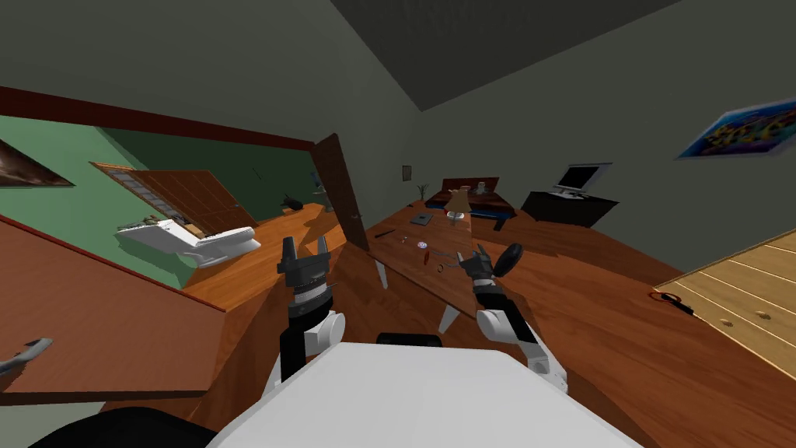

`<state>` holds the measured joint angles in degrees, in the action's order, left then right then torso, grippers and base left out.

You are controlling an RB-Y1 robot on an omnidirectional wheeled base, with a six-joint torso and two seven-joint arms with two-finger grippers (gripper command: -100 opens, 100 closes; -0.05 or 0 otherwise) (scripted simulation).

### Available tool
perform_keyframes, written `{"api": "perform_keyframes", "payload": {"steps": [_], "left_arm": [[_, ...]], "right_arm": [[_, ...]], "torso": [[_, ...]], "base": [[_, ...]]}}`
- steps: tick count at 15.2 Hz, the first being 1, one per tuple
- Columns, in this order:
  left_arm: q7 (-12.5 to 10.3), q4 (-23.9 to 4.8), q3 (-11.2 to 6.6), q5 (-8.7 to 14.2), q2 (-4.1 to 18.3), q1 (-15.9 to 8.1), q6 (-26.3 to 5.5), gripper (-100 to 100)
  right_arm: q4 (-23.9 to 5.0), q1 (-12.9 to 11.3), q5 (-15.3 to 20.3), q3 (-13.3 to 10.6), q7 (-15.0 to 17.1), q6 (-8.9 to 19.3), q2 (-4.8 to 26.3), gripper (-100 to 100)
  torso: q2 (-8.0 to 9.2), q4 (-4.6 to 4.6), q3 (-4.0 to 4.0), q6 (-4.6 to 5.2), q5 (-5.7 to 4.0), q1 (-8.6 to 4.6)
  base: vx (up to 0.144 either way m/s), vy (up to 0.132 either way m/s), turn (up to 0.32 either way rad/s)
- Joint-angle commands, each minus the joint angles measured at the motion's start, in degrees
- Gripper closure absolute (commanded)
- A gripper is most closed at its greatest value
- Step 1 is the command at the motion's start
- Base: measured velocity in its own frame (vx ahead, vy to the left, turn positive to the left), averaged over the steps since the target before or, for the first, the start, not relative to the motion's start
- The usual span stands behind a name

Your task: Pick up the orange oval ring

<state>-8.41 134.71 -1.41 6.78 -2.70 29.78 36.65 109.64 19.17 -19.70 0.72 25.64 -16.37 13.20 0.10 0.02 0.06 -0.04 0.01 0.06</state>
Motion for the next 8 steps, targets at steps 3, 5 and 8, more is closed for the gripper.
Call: {"api": "perform_keyframes", "payload": {"steps": [3, 5, 8], "left_arm": [[0.0, 0.0, -0.01, 0.0, 0.0, 0.0, 0.0, 0], [0.0, 0.0, 0.00, 0.0, 0.0, 0.0, 0.0, 0], [0.0, 0.0, 0.00, 0.0, 0.0, 0.0, 0.0, 0]], "right_arm": [[-4.4, -2.2, -4.7, 0.2, 4.7, 2.4, 0.9, -100], [-7.2, -3.5, -6.7, 0.5, 6.6, 3.9, 1.4, -100], [-10.1, -4.8, -10.0, 0.9, 9.4, 5.4, 1.9, -100]], "torso": [[-0.01, 0.00, -0.01, 0.05, -0.01, -0.04], [-0.03, -0.01, -0.02, 0.02, -0.01, -0.05], [-0.02, 0.00, -0.01, 0.00, -0.01, -0.06]], "base": [[-0.017, 0.010, 0.131], [-0.018, 0.010, 0.210], [-0.020, 0.004, 0.219]]}}
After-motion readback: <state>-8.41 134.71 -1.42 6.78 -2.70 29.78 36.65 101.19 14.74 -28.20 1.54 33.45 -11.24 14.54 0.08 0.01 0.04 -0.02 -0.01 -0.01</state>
